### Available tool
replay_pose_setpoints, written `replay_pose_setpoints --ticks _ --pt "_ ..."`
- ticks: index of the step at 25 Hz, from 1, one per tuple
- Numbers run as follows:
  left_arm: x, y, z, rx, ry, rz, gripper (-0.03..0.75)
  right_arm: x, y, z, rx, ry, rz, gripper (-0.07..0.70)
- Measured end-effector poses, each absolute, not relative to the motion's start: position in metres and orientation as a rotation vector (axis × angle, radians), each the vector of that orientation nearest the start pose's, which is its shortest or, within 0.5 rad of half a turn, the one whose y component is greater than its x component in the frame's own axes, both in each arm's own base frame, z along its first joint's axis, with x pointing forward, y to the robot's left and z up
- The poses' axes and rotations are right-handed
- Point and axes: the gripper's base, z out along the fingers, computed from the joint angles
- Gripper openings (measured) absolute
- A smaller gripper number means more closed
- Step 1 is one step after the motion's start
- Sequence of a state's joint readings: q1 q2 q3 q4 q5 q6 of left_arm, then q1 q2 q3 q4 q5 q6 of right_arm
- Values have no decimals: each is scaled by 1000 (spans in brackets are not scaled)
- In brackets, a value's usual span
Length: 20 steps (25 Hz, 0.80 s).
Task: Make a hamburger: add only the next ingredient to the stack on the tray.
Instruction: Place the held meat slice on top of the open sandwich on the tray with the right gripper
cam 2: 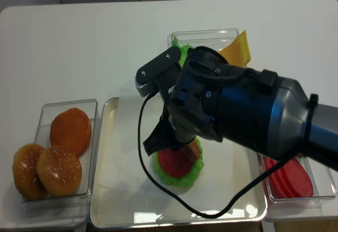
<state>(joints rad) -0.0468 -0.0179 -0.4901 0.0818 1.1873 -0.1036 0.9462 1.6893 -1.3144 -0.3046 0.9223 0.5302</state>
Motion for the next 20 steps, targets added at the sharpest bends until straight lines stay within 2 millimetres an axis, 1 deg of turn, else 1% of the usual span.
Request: replay_pose_setpoints --ticks 4,9,13,16,17,18,20 --pt "-12 7 265 -72 2159 13 302 222 274 267 -729 2607 84 302" --pt "-12 7 265 -72 2159 13 302 220 275 266 -717 2623 110 399" --pt "-12 7 265 -72 2159 13 302 219 276 267 -711 2634 126 504" --pt "-12 7 265 -72 2159 13 302 219 274 270 -765 2612 124 529" --pt "-12 7 265 -72 2159 13 302 221 271 274 -764 2608 138 532" --pt "-12 7 265 -72 2159 13 302 223 267 277 -755 2611 151 534" --pt "-12 7 265 -72 2159 13 302 235 253 282 -703 2630 179 537"
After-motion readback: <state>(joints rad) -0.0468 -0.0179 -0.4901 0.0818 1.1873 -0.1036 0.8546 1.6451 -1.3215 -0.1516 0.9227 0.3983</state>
